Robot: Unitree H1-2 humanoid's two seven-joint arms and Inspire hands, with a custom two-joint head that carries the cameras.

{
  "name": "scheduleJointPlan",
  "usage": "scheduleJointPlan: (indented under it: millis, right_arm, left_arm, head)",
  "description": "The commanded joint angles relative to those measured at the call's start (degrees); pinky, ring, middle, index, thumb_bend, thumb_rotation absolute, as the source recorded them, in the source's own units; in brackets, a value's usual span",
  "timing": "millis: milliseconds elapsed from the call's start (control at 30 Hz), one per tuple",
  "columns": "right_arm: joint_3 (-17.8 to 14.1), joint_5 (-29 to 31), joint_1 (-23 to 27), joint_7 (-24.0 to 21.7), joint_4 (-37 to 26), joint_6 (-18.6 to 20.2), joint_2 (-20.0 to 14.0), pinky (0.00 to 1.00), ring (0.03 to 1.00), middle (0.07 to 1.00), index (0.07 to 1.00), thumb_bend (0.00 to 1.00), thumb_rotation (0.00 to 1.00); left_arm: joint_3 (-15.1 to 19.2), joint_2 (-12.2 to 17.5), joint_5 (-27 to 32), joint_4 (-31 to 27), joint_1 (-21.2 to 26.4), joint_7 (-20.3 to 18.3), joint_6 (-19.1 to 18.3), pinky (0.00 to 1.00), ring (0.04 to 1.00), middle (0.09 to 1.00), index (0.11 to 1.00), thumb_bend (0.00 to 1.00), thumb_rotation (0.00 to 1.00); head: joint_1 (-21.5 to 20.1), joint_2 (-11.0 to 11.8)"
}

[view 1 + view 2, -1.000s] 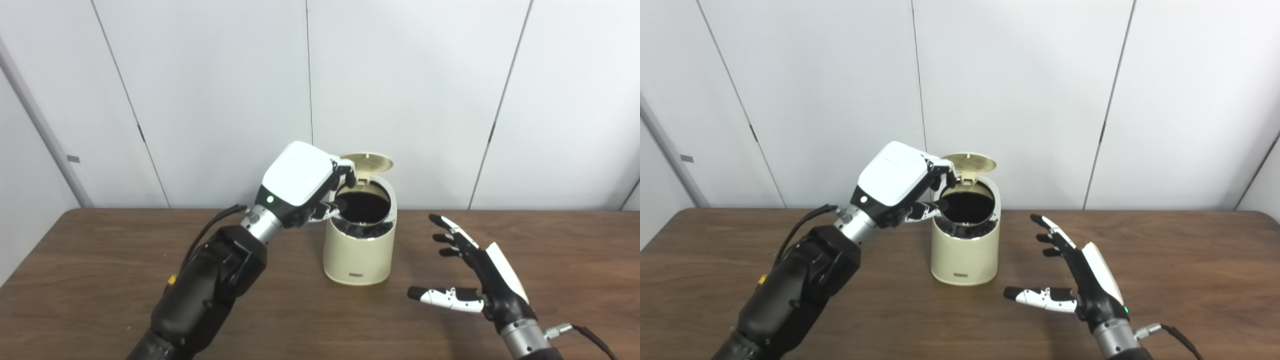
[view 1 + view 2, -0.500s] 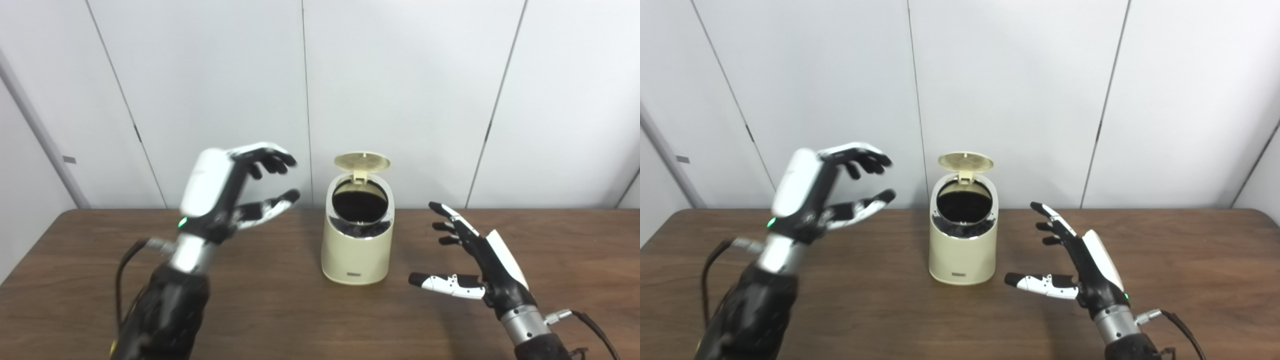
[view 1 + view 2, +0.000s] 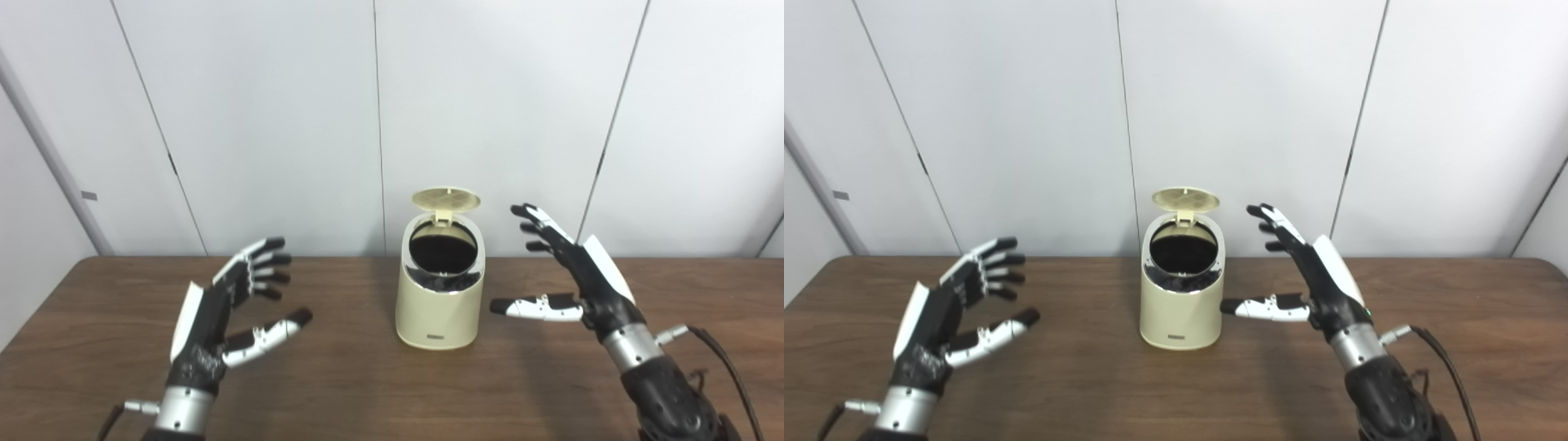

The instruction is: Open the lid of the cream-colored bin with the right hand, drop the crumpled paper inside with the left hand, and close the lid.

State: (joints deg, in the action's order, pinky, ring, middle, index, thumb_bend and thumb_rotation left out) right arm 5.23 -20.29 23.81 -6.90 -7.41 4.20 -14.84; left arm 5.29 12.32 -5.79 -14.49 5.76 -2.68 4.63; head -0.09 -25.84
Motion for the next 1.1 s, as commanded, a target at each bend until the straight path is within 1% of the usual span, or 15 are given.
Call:
scheduleJointPlan:
  millis: [0, 33, 133, 233, 267, 300, 367, 433, 533, 700, 767, 900, 1000, 1067]
  right_arm:
    - [0.31, -0.87, 4.23, -0.78, -1.64, -1.21, -1.36, 0.77, 0.894, 0.927, 0.893, 0.82, 0.36]
    - [0.72, -1.56, 5.16, -1.24, -1.75, -0.62, -1.72, 0.76, 0.885, 0.925, 0.894, 0.81, 0.37]
    - [1.41, -2.83, 7.43, -2.33, -1.60, 0.45, -2.28, 0.73, 0.850, 0.903, 0.878, 0.80, 0.38]
    - [1.74, -2.73, 9.71, -2.47, -0.10, -0.44, -2.18, 0.74, 0.841, 0.884, 0.852, 0.81, 0.36]
    - [1.93, -3.06, 10.45, -2.63, 0.27, -0.05, -2.24, 0.75, 0.845, 0.884, 0.847, 0.81, 0.36]
    - [2.37, -4.06, 11.18, -2.85, 0.57, 0.33, -2.60, 0.75, 0.848, 0.882, 0.844, 0.81, 0.38]
    - [3.26, -6.56, 12.43, -3.32, 0.93, 0.92, -3.47, 0.73, 0.845, 0.874, 0.839, 0.80, 0.46]
    - [3.76, -8.09, 13.74, -3.40, 1.58, 0.85, -3.86, 0.69, 0.830, 0.861, 0.830, 0.77, 0.51]
    - [4.04, -8.77, 15.38, -4.28, 2.19, 1.41, -3.96, 0.66, 0.816, 0.852, 0.824, 0.73, 0.54]
    - [4.35, -9.75, 17.38, -6.25, 2.18, 3.98, -4.09, 0.65, 0.840, 0.872, 0.838, 0.69, 0.53]
    - [4.55, -10.48, 18.07, -6.06, 2.91, 3.65, -4.27, 0.65, 0.843, 0.870, 0.836, 0.70, 0.53]
    - [5.48, -12.96, 19.22, -5.69, 4.13, 3.37, -4.78, 0.65, 0.840, 0.864, 0.832, 0.73, 0.59]
    - [6.11, -14.21, 19.80, -5.61, 4.75, 3.50, -4.88, 0.68, 0.852, 0.861, 0.831, 0.73, 0.60]
    - [6.40, -14.42, 20.24, -6.14, 5.01, 3.67, -4.87, 0.69, 0.860, 0.859, 0.831, 0.73, 0.60]
  left_arm:
    - [-0.07, 0.25, -0.01, -0.07, 0.35, 0.44, 3.42, 0.56, 0.645, 0.730, 0.806, 0.70, 0.16]
    - [-0.25, -0.32, -0.25, 0.64, -0.17, 0.78, 4.10, 0.55, 0.637, 0.722, 0.801, 0.69, 0.16]
    - [-0.81, -2.09, -1.10, 3.01, -1.14, 1.93, 6.30, 0.51, 0.610, 0.689, 0.753, 0.65, 0.09]
    - [-1.43, -2.56, -2.69, 5.69, -1.97, 2.19, 8.57, 0.50, 0.596, 0.677, 0.739, 0.62, 0.05]
    - [-1.61, -2.62, -2.71, 6.12, -2.29, 2.03, 8.66, 0.50, 0.600, 0.680, 0.743, 0.62, 0.04]
    - [-1.77, -2.67, -2.65, 6.26, -2.60, 1.87, 8.38, 0.50, 0.602, 0.682, 0.746, 0.63, 0.03]
    - [-2.02, -2.77, -2.69, 6.15, -3.08, 1.74, 7.78, 0.50, 0.603, 0.685, 0.752, 0.63, 0.03]
    - [-2.14, -2.80, -2.64, 6.25, -3.37, 1.69, 7.67, 0.50, 0.606, 0.690, 0.756, 0.63, 0.01]
    - [-2.20, -2.78, -2.64, 6.60, -3.46, 1.76, 7.81, 0.50, 0.610, 0.690, 0.755, 0.64, 0.00]
    - [-2.31, -2.64, -2.00, 6.43, -3.45, 1.33, 7.52, 0.50, 0.606, 0.688, 0.758, 0.66, 0.00]
    - [-2.30, -2.63, -1.94, 6.45, -3.41, 1.21, 7.49, 0.50, 0.603, 0.688, 0.760, 0.66, 0.00]
    - [-2.19, -2.70, -1.77, 6.61, -3.32, 1.00, 7.40, 0.50, 0.600, 0.688, 0.762, 0.67, 0.02]
    - [-2.21, -2.68, -1.63, 6.87, -3.26, 0.88, 7.83, 0.50, 0.601, 0.687, 0.761, 0.67, 0.03]
    - [-2.21, -2.69, -1.83, 6.71, -3.24, 0.88, 7.45, 0.50, 0.603, 0.686, 0.761, 0.67, 0.04]
  head:
    - [0.03, 0.00]
    - [-0.03, 0.03]
    - [-0.24, 0.21]
    - [-0.29, 0.46]
    - [-0.24, 0.52]
    - [-0.21, 0.55]
    - [-0.14, 0.61]
    - [-0.07, 0.63]
    - [-0.10, 0.70]
    - [-0.03, 0.61]
    - [0.10, 0.65]
    - [0.10, 0.65]
    - [0.10, 0.65]
    - [0.10, 0.65]
